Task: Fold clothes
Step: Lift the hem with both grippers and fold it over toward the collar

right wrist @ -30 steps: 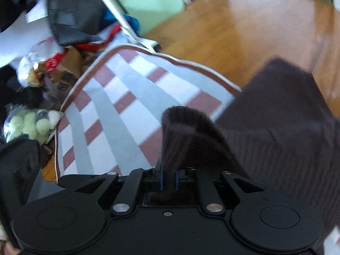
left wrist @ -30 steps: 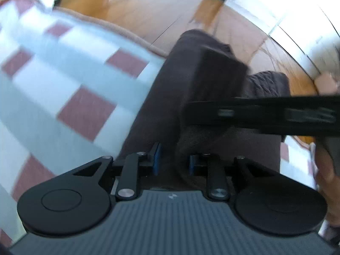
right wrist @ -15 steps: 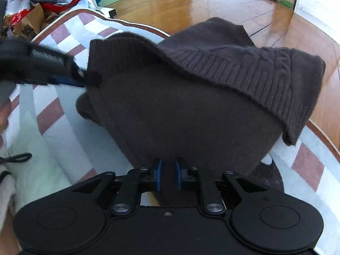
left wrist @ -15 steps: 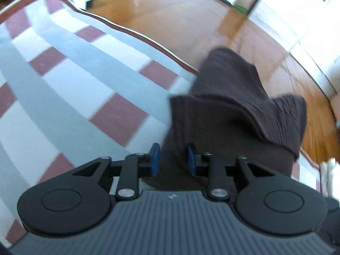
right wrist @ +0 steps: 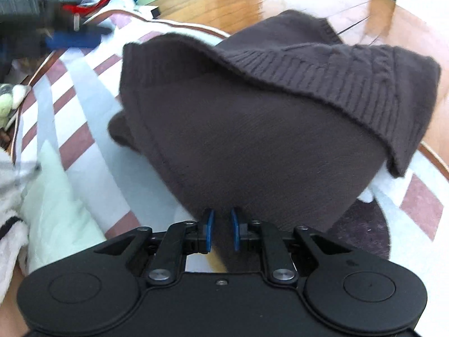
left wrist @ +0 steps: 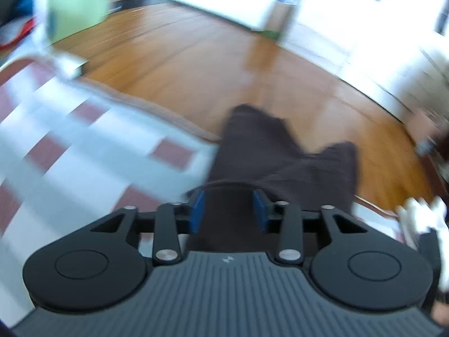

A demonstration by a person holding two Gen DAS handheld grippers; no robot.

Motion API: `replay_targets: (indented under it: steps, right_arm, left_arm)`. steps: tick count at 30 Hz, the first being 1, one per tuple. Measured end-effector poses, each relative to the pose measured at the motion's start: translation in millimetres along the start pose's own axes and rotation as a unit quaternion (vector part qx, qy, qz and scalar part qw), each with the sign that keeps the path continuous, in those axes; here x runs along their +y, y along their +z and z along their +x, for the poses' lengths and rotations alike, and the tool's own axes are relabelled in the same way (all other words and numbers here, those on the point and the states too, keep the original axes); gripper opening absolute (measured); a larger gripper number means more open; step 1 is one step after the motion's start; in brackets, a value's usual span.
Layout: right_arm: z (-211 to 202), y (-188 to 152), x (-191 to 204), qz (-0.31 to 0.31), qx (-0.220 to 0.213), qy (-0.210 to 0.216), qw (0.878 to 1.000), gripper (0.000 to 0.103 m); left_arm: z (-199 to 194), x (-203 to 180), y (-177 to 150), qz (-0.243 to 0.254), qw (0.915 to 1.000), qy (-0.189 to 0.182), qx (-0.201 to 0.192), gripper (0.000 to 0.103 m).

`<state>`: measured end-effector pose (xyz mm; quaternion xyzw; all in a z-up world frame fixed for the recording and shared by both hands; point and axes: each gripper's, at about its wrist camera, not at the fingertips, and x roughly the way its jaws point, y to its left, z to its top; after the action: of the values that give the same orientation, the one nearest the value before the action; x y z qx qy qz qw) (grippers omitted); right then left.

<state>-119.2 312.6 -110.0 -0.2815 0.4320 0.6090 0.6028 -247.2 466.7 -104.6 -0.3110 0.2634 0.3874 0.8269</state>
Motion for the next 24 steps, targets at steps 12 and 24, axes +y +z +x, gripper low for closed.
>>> replay_targets:
  steps: [12, 24]
  right_arm:
    - [-71, 8, -104, 0.19, -0.128, 0.002, 0.973, 0.063]
    - [-30, 9, -186, 0.342, -0.178, 0.053, 0.921, 0.029]
  left_arm:
    - [106, 1, -10, 0.026, 0.9865, 0.022, 0.16, 0.044]
    - [86, -7, -15, 0.058, 0.9911, 0.021, 0.118, 0.044]
